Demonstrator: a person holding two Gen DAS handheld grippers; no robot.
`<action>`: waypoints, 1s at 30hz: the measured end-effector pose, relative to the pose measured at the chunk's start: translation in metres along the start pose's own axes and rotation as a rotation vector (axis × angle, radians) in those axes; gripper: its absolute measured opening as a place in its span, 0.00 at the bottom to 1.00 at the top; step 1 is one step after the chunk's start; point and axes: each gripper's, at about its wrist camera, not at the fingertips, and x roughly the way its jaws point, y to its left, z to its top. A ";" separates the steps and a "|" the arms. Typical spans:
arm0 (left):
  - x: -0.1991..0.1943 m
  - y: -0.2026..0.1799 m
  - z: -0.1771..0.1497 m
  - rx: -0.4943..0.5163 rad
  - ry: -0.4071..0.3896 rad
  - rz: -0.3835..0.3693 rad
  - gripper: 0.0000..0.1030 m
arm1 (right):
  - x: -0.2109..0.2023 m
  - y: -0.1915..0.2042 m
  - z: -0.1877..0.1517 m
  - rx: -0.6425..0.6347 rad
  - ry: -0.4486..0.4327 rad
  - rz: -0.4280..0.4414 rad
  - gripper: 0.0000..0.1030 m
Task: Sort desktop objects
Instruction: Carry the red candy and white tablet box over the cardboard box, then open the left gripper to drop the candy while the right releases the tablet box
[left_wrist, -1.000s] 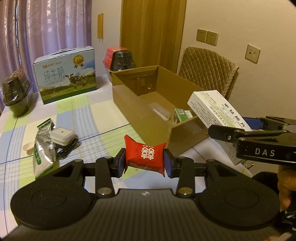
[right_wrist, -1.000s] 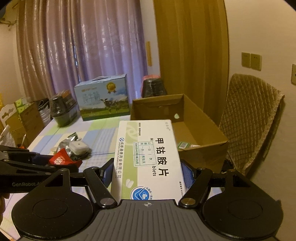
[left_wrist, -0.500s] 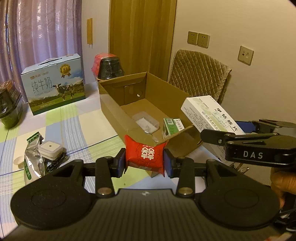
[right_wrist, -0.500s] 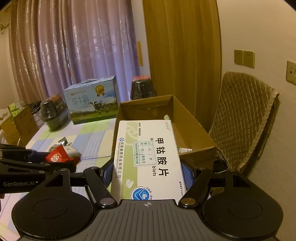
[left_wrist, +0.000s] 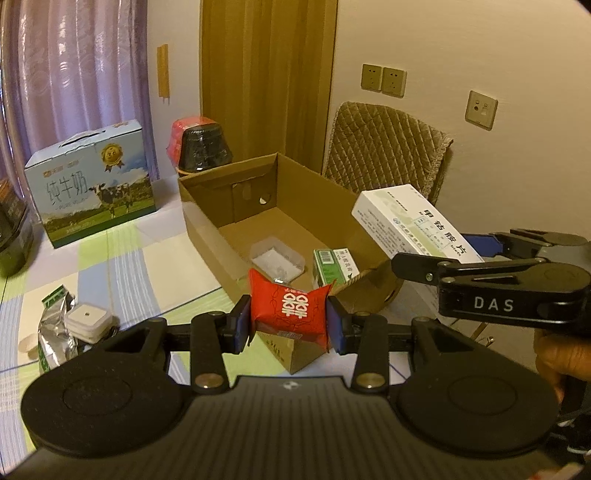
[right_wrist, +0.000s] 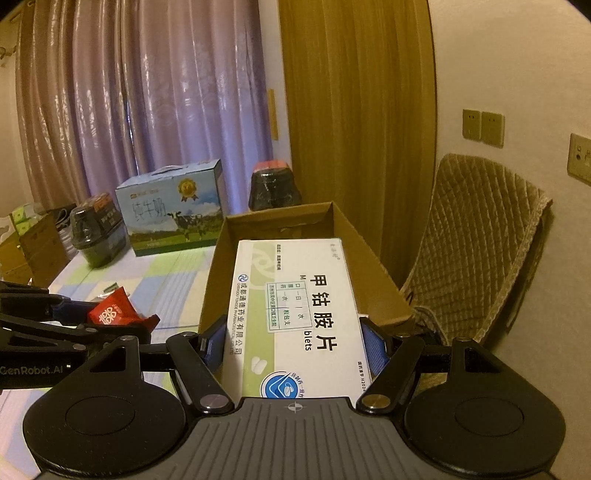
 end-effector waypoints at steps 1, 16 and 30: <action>0.002 -0.001 0.002 0.003 -0.001 -0.002 0.35 | 0.002 -0.002 0.002 -0.003 -0.002 0.000 0.67; 0.046 -0.013 0.034 0.033 -0.002 -0.030 0.35 | 0.036 -0.039 0.043 0.007 -0.026 -0.018 0.67; 0.087 -0.015 0.050 0.042 0.020 -0.037 0.35 | 0.073 -0.054 0.049 0.011 0.000 -0.018 0.67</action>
